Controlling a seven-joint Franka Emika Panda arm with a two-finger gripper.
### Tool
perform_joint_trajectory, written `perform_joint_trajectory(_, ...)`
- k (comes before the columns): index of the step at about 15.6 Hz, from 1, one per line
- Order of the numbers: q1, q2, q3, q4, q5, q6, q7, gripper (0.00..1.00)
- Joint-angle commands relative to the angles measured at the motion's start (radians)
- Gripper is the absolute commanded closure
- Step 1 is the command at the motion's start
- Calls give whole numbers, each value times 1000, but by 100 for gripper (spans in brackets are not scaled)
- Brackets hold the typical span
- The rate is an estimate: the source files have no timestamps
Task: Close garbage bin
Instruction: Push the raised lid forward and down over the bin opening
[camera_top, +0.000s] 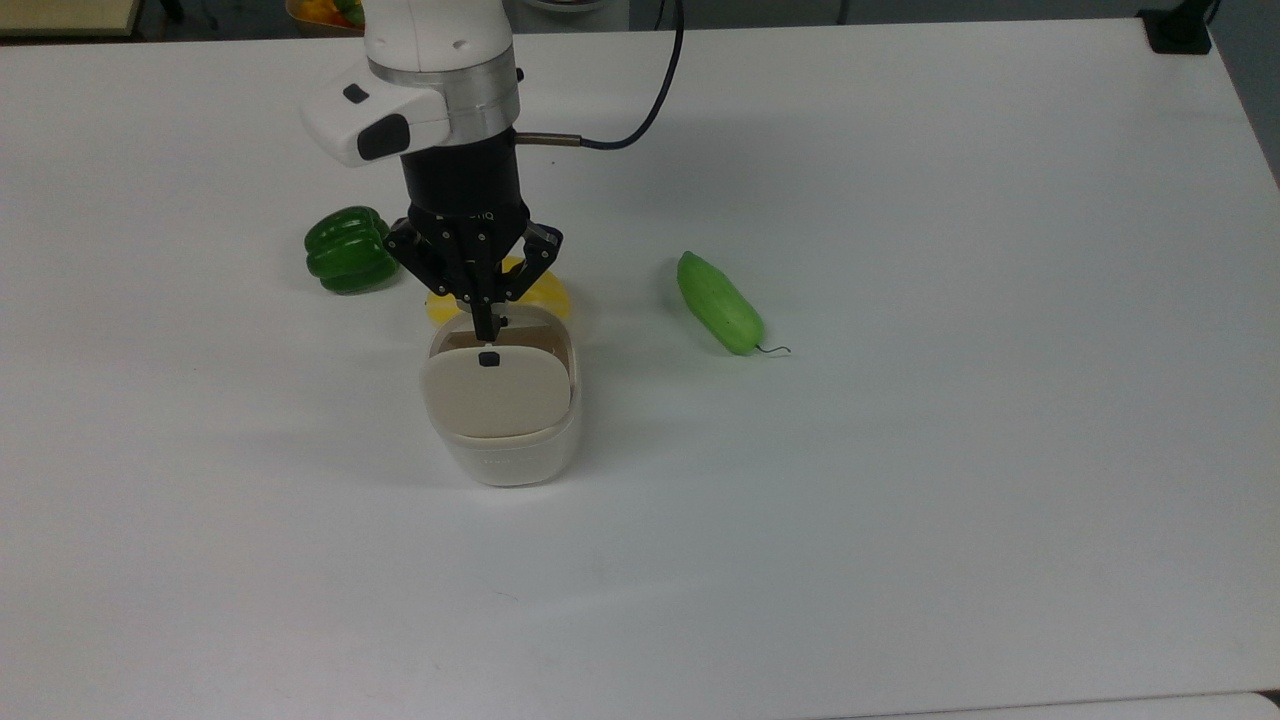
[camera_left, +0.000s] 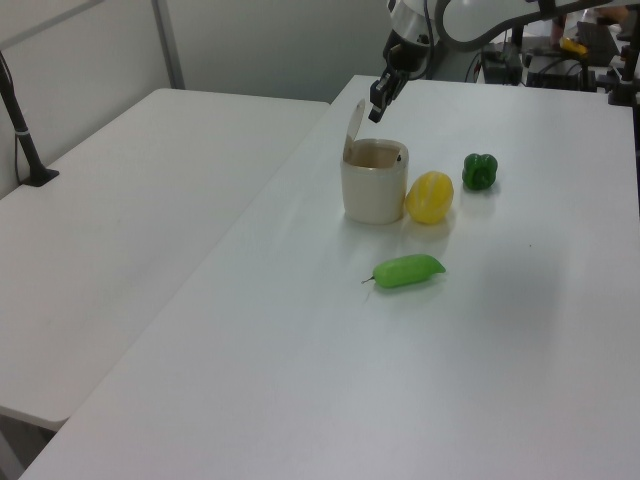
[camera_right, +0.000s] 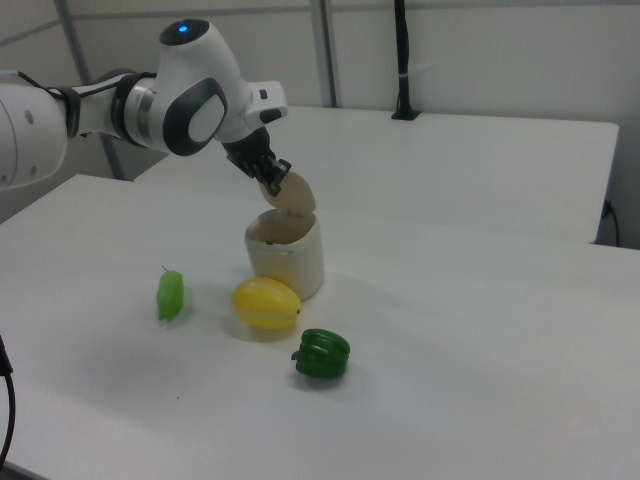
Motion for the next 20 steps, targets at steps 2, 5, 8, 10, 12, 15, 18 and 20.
perform_joint_trajectory(2,9,-27,-11,37,16,7,-14,100)
perform_joint_trajectory(5,8,-33,-11,56,37,4,-15,100)
perform_joint_trajectory(8,8,-27,-13,93,53,13,-15,100)
perform_joint_trajectory(10,6,-21,-13,113,51,21,-20,100)
perform_joint_trajectory(12,8,-13,-13,111,51,51,-23,100)
perform_joint_trajectory(15,11,27,-13,113,50,121,-15,100)
perform_joint_trajectory(18,11,64,-13,113,50,198,-21,100)
perform_joint_trajectory(20,9,73,-13,111,50,197,-23,100)
